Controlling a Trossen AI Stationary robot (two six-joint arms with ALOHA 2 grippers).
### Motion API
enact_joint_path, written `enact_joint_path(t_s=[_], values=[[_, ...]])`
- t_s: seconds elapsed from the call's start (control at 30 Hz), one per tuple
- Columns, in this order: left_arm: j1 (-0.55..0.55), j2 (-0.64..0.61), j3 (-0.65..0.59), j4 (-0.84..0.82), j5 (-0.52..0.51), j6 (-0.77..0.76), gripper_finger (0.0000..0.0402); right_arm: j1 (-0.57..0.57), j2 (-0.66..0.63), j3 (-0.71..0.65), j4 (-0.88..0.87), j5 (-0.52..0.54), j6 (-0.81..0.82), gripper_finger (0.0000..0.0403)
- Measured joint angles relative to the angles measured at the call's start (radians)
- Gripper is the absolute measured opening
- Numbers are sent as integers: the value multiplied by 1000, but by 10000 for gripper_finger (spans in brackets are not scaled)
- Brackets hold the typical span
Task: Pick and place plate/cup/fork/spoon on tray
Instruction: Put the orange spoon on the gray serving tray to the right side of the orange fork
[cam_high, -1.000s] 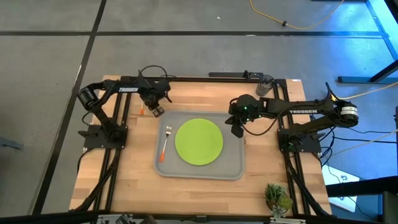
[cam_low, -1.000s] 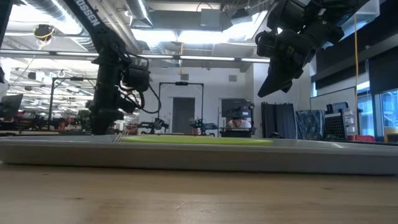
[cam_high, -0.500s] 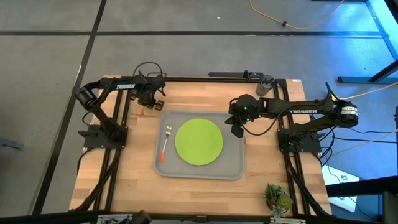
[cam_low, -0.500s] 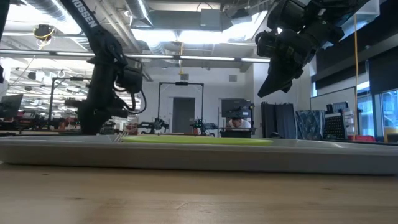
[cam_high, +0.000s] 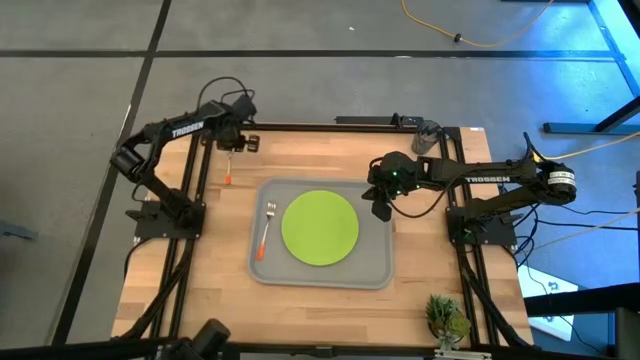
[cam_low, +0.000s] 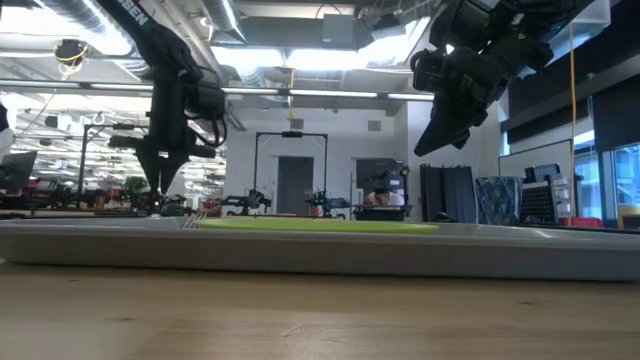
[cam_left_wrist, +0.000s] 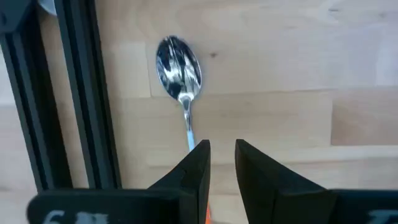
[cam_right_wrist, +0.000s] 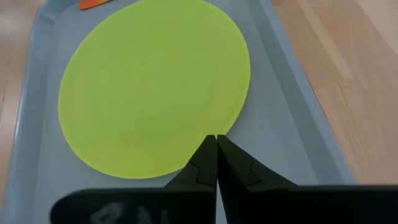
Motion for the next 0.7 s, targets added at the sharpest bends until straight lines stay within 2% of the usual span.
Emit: enact_joint_path(t_s=[0.1, 0.23, 0.37, 0.7], values=[[25, 15, 0, 55, 9, 64, 68, 0, 0, 0, 0, 0, 0, 6], [66, 45, 0, 74, 13, 70, 68, 0, 0, 0, 1, 0, 0, 6], [97, 54, 0, 31, 8, 93, 68, 0, 0, 0, 1, 0, 0, 6], [86, 53, -48, 0, 3, 88, 68, 0, 0, 0, 5, 0, 0, 6]])
